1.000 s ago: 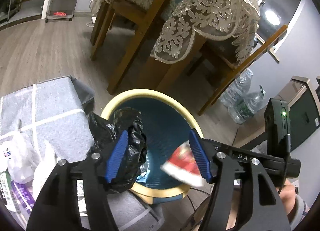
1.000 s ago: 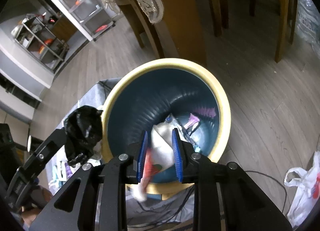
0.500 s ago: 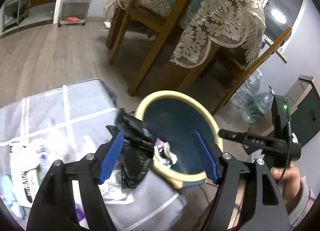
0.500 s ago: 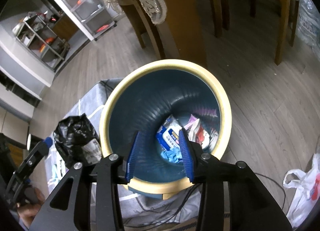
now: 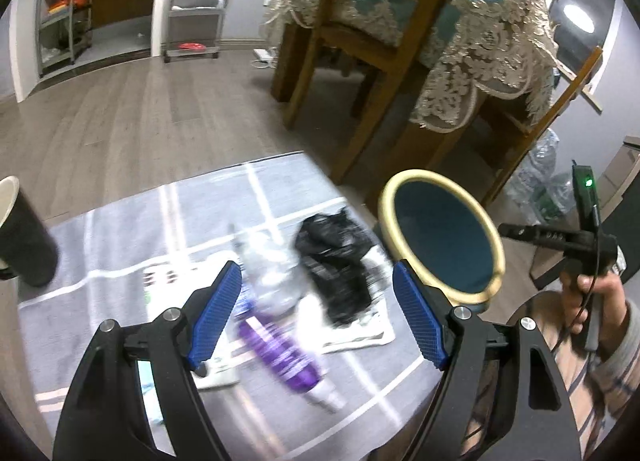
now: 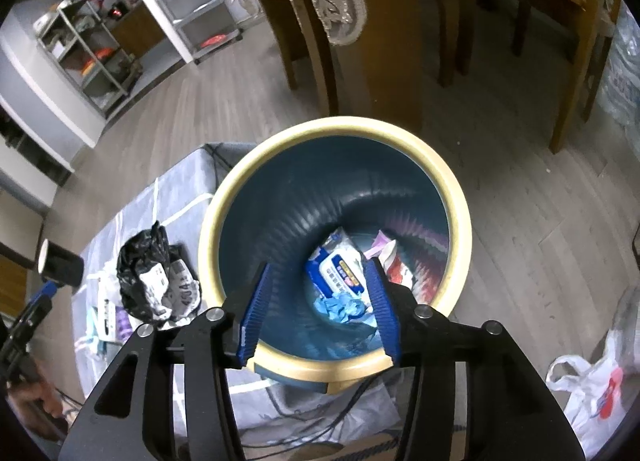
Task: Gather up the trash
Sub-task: 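Move both open tools from the bin back over the trash on the mat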
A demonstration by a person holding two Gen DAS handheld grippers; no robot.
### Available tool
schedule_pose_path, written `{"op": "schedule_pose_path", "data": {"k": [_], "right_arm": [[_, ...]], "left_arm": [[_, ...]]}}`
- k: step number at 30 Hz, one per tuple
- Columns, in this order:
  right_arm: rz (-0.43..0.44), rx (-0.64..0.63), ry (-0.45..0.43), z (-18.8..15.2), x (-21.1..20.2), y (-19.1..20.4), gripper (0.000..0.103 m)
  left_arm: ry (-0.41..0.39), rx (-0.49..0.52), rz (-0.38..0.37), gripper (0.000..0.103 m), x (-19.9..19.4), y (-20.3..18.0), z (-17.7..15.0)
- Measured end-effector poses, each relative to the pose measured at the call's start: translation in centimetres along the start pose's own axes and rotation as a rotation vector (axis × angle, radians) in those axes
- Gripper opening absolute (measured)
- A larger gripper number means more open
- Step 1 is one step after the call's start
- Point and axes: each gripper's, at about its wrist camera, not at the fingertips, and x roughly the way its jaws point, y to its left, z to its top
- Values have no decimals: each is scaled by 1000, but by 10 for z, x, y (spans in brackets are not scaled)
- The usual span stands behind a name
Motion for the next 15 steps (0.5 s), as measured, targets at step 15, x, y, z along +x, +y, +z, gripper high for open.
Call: {"op": "schedule_pose_path", "data": {"k": [15], "right_arm": [[39,-179,-3,-12,-2,59,52]], "left_arm": [[19,-229,135,77,-16,96,-45]]}}
